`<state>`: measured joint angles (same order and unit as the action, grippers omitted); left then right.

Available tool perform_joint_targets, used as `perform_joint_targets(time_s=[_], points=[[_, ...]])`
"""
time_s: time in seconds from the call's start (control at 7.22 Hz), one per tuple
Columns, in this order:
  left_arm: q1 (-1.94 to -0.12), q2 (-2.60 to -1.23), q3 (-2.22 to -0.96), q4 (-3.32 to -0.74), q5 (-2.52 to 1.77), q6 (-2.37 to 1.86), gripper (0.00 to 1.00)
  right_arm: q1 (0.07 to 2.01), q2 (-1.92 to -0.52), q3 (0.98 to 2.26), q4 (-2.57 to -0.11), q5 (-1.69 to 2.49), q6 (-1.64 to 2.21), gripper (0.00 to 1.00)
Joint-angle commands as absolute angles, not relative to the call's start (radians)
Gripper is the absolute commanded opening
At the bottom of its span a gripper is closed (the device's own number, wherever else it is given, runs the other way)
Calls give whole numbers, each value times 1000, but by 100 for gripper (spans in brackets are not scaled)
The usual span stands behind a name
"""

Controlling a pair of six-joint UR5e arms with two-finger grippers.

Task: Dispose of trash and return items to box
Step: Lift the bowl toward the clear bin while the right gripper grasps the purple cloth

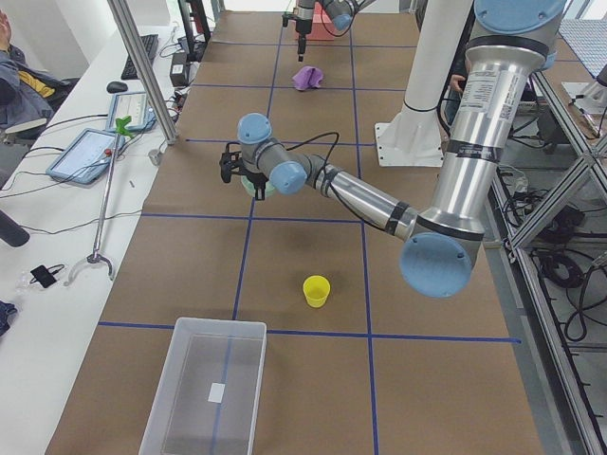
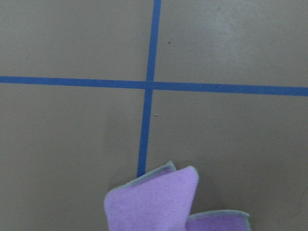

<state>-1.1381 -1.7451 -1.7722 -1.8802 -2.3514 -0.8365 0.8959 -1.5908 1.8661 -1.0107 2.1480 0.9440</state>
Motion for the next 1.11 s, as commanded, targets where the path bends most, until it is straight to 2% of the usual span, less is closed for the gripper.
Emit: perform_joint_targets(time_s=[0.0, 0.14, 0.28, 0.42, 0.55, 0.83, 0.97], points=[[-1312, -1669, -1688, -1868, -2367, -509, 0, 778, -1586, 1882, -1003, 2055, 1021, 100], [-1391, -1670, -1628, -1858, -2367, -418, 0, 740, -1586, 1879, -1008, 2007, 1023, 89], [-1487, -1684, -1517, -1853, -2365, -233, 0, 741, -1597, 1881, -1008, 2002, 1023, 47], [-1568, -1722, -1377, -1855, -2365, -65, 0, 741, -1601, 1881, -1008, 2002, 1022, 9], [-1628, -1750, -1247, -1859, -2358, 90, 0, 744, -1608, 1884, -1006, 2006, 1022, 0], [-1677, -1775, -1064, -1940, -2225, 158, 0, 787, -1608, 1910, -1028, 2029, 1022, 0], [-1680, -1817, -916, -2036, -2164, 137, 0, 816, -1608, 1908, -1040, 2045, 1022, 0]])
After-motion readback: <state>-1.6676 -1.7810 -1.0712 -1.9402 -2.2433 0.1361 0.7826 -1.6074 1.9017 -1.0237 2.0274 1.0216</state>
